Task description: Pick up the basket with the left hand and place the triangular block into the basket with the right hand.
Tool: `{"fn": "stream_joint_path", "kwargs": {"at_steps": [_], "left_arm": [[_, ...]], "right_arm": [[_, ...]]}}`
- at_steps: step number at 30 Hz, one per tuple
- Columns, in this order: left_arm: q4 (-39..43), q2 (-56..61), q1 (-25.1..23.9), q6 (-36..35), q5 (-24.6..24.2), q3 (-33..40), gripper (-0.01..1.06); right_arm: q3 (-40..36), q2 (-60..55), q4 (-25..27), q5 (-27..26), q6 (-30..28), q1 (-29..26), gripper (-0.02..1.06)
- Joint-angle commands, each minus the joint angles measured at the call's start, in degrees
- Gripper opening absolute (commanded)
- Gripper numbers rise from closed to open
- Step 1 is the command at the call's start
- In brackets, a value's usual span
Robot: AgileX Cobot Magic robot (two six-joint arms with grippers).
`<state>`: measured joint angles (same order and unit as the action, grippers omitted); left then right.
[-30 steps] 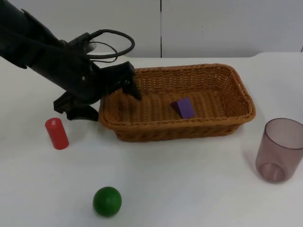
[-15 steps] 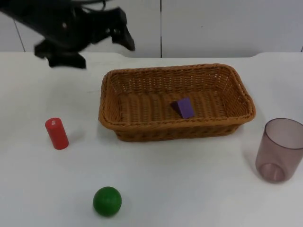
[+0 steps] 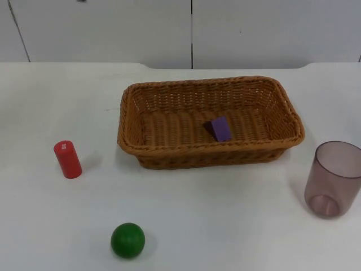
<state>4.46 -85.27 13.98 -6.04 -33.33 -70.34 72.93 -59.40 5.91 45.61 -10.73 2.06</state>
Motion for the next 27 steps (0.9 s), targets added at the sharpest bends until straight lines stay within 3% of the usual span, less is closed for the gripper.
{"fn": "stream_joint_path", "kwargs": {"at_steps": [1, 7, 12, 15, 21, 24, 27], "left_arm": [[1.8, 2.8, -0.1, -0.7, -0.2, -0.3, 1.05], [3.7, 9.5, -0.1, -0.7, 2.3, -0.3, 1.05], [9.1, 15.1, -0.1, -0.7, 7.9, -0.3, 1.05], [10.9, 16.8, -0.1, -0.7, 9.6, -0.3, 1.05], [11.3, 18.0, -0.1, -5.6, 6.2, -0.3, 1.05], [16.6, 18.9, -0.1, -12.7, 3.7, -0.1, 1.05], [23.0, 21.3, -0.1, -17.4, 3.6, -0.1, 1.05]], "right_arm": [[-0.1, 0.3, 0.3, -0.8, 1.0, -0.3, 1.04], [-0.1, 0.3, 0.2, -4.8, 1.1, -0.3, 1.04], [-0.1, 0.3, 0.4, -13.1, 1.1, -0.3, 1.04], [-0.1, 0.4, 0.4, -14.2, 1.9, -0.3, 1.04], [-0.2, -0.4, -1.3, -12.8, 2.8, -0.3, 1.04], [-2.3, 0.4, -6.3, -14.0, 2.8, -0.3, 1.04], [-3.8, 1.8, -7.6, -14.7, 2.8, -0.3, 1.04]]}}
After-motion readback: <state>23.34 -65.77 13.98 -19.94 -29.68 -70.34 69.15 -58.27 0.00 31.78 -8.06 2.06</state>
